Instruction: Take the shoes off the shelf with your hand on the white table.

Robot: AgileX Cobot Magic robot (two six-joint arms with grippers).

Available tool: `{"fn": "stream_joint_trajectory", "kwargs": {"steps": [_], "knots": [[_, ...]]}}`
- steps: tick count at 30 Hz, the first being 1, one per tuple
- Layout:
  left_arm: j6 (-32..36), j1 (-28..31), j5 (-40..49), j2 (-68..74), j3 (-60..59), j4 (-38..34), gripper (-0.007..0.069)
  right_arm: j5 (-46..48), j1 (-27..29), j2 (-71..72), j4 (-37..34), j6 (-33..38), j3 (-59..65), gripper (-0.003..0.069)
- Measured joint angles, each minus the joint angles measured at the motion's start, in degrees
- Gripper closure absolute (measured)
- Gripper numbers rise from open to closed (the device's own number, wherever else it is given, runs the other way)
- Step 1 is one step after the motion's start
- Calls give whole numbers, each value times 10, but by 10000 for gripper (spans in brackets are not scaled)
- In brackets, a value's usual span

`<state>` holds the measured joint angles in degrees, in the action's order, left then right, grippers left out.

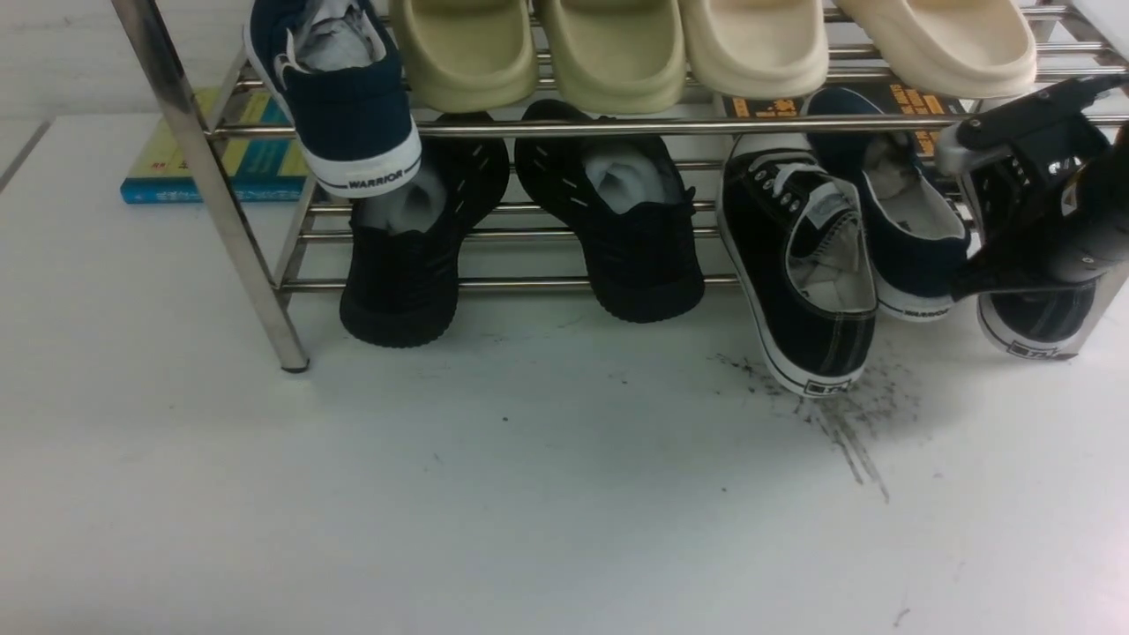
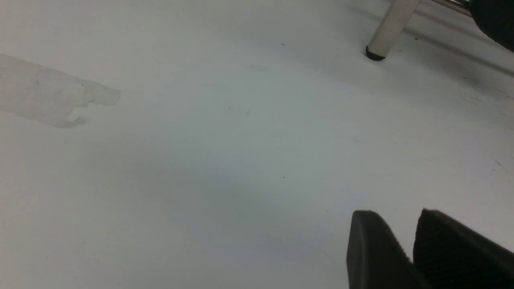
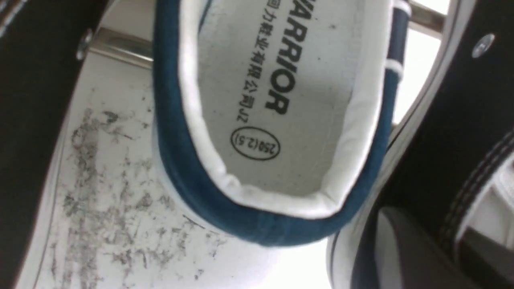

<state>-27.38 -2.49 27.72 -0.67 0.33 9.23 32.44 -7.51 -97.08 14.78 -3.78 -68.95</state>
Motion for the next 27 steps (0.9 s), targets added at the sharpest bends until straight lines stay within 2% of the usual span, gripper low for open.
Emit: {"fn": "stream_joint_trajectory", "kwargs": {"steps": [4,7,18,22,27], "knots": [[0,0,0,0,0,0,430,39,0,13,1,1,0,648],[0,0,0,0,0,0,430,124,-4,46,-15,6,-17,648],[0,0,0,0,0,0,430,312,-6,142,-89,46,-53,648],[0,0,0,0,0,0,430,384,-6,200,-141,49,-53,648],[0,0,0,0,0,0,430,400,-6,280,-213,48,-40,645]]}}
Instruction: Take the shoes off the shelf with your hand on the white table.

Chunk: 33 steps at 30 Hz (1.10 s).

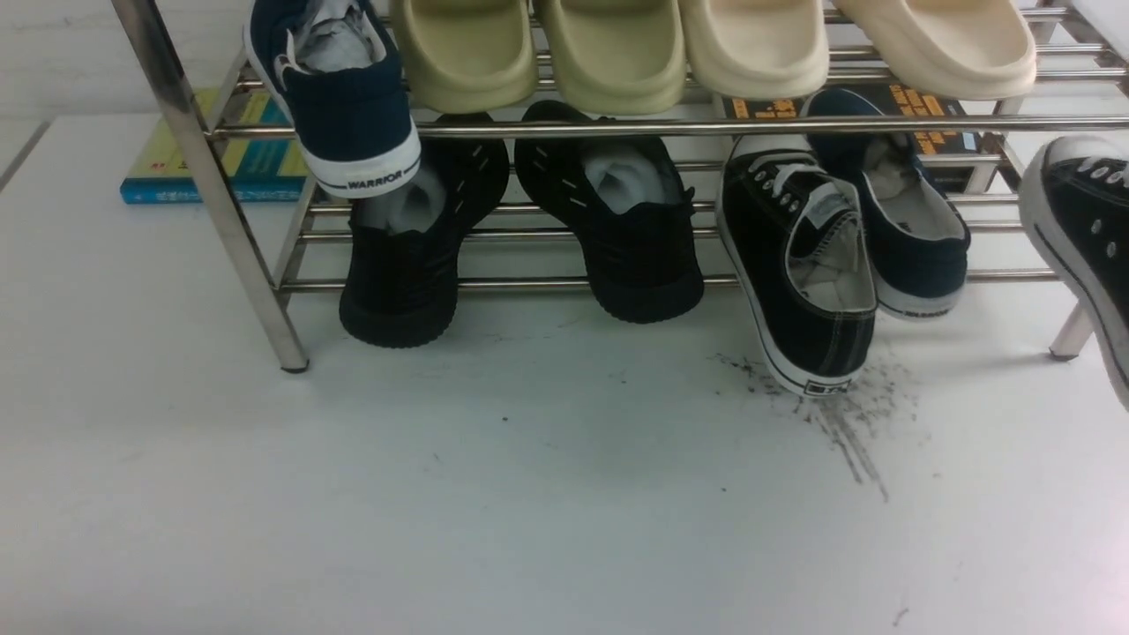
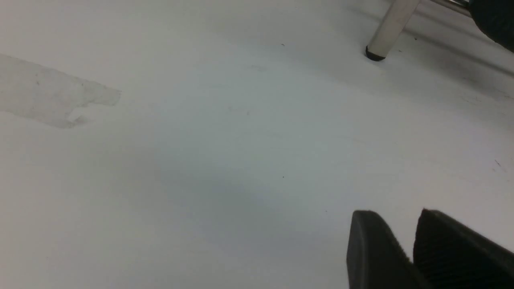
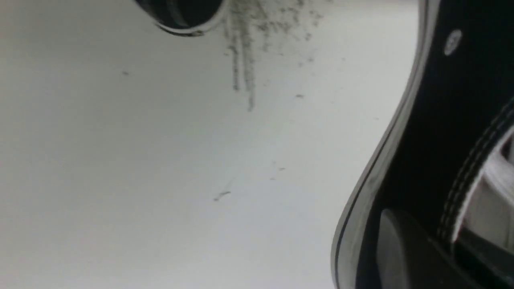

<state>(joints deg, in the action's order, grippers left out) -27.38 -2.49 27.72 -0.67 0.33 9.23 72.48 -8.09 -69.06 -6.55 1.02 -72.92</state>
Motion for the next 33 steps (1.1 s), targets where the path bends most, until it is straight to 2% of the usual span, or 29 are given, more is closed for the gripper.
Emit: {"fn": "stream_joint_trajectory", "kwargs": {"steps": [10,14,21,27,32,33], "knots": [[0,0,0,0,0,0,430,-1,-2,179,-197,-3,187,643],[0,0,0,0,0,0,430,-1,-24,190,-214,-3,245,643],[0,0,0,0,0,0,430,-40,-183,167,-205,-69,281,643],[0,0,0,0,0,0,430,-144,-355,54,-112,-184,276,643],[0,0,0,0,0,0,430,-182,-437,-48,-64,-237,234,643],[0,0,0,0,0,0,430,-183,-439,-48,-62,-238,232,643]]}}
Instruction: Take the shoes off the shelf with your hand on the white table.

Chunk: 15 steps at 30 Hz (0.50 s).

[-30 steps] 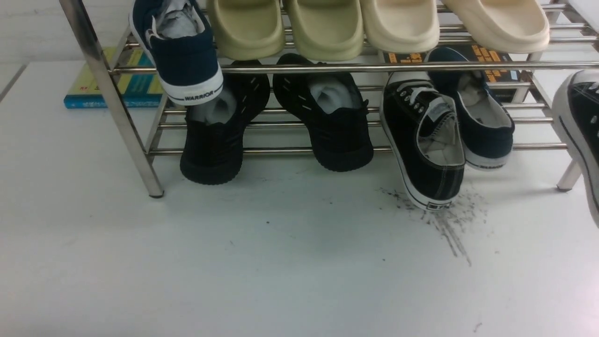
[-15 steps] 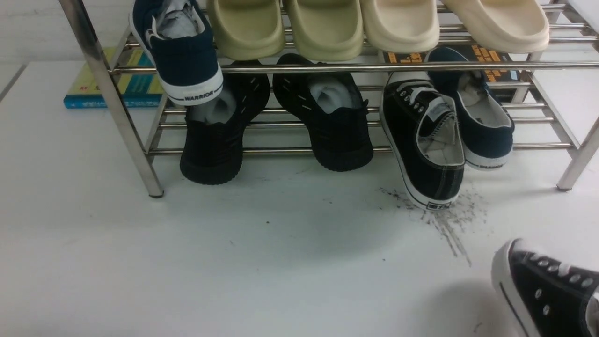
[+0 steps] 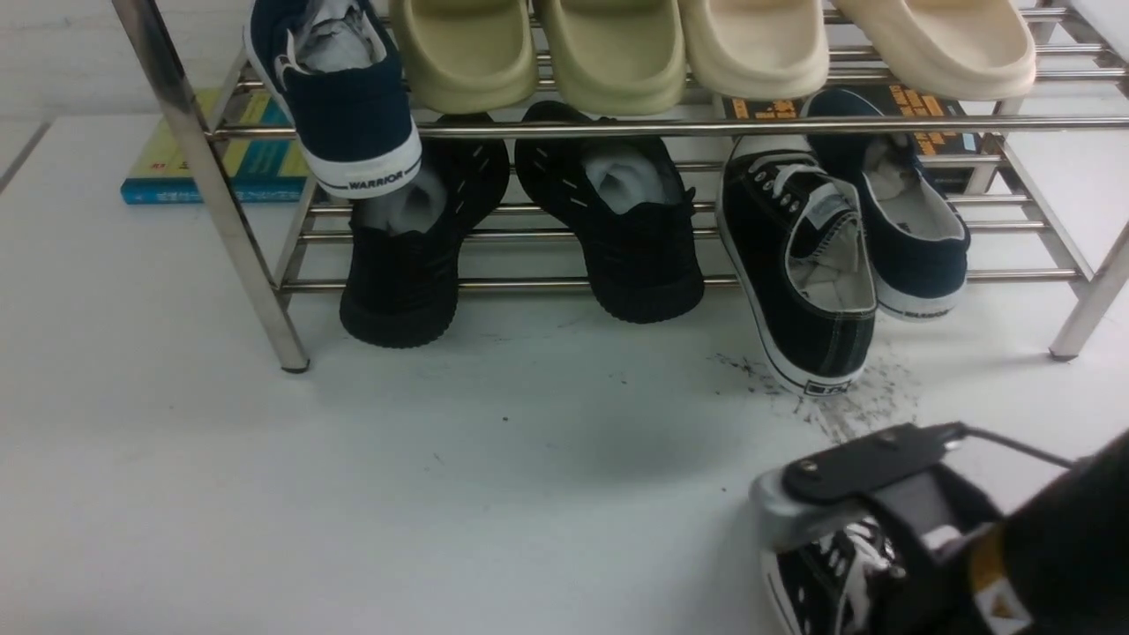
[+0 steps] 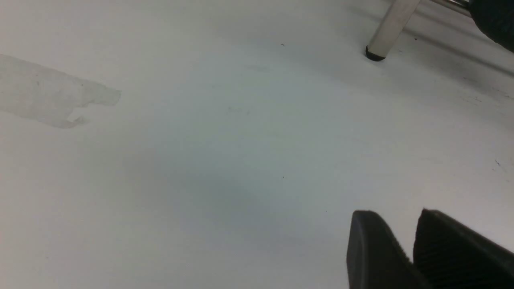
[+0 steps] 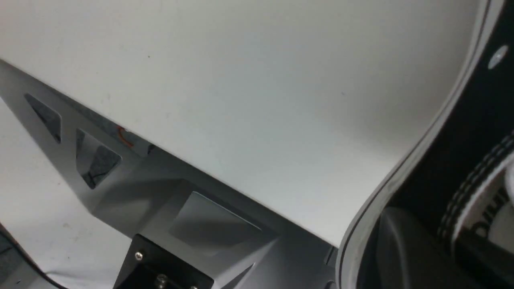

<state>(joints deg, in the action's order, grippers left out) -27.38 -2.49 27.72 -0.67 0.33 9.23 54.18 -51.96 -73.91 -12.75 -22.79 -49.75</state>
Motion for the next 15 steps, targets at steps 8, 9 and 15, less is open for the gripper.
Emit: {"fn": "stream_joint_trajectory", "kwargs": {"steps": [8,9,15], "knots": [[0,0,0,0,0,0,430,-19,-24,-115,58,-15,-74,639],[0,0,0,0,0,0,430,-13,-24,-118,64,-15,-85,639],[0,0,0,0,0,0,430,65,-24,-119,89,19,-164,636]]}}
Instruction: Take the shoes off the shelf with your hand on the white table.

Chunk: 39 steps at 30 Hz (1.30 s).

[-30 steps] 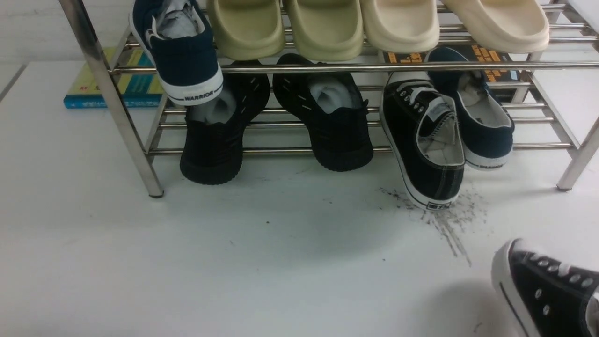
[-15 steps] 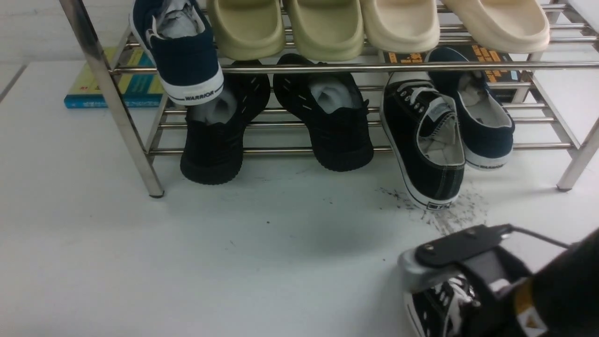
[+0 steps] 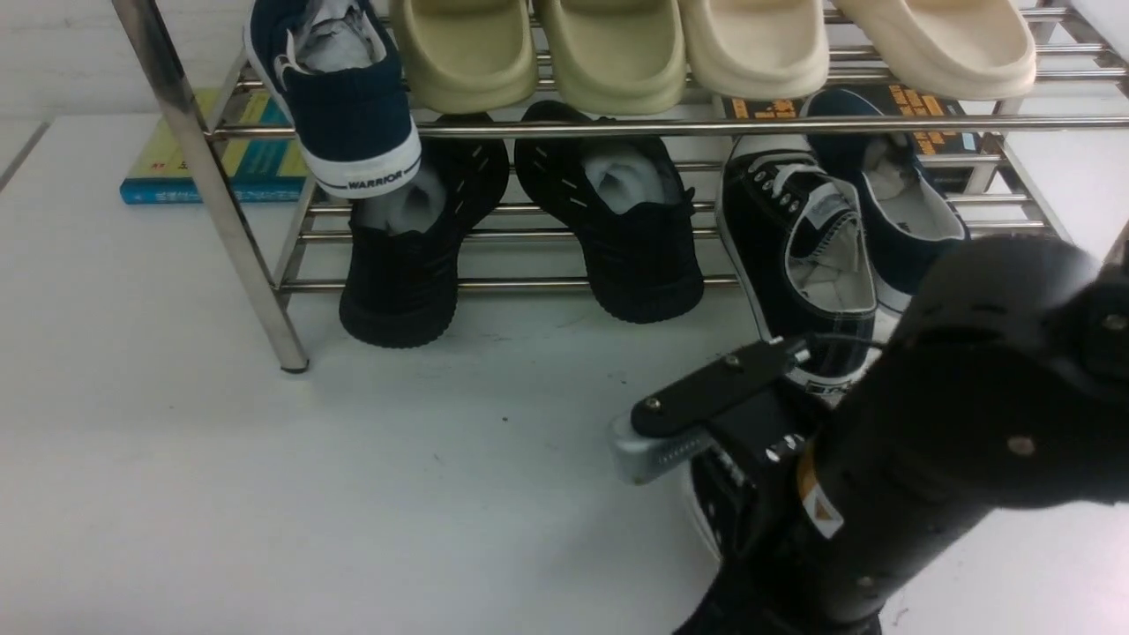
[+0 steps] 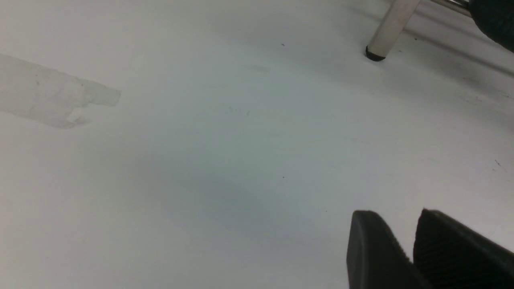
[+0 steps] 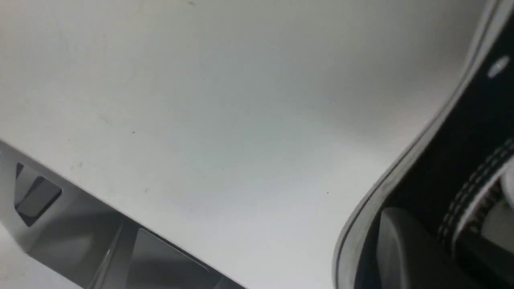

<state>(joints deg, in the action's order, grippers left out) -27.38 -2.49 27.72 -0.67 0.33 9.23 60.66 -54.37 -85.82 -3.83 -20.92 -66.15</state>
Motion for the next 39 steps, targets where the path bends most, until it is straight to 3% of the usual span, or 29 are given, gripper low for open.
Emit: {"fn": "stream_joint_trajectory", "kwargs": {"steps": [6,14,24,33,36,39], "knots": [[0,0,0,0,0,0,430,10,0,1,11,11,-8,636],[0,0,0,0,0,0,430,-58,0,1,15,-2,68,635],[0,0,0,0,0,0,430,-171,-1,1,13,-108,112,631],[0,0,0,0,0,0,430,-177,-3,-27,28,-142,119,619],[0,0,0,0,0,0,430,-180,-3,-47,38,-148,123,594],[0,0,0,0,0,0,430,-182,0,-52,56,-154,123,518]]}}
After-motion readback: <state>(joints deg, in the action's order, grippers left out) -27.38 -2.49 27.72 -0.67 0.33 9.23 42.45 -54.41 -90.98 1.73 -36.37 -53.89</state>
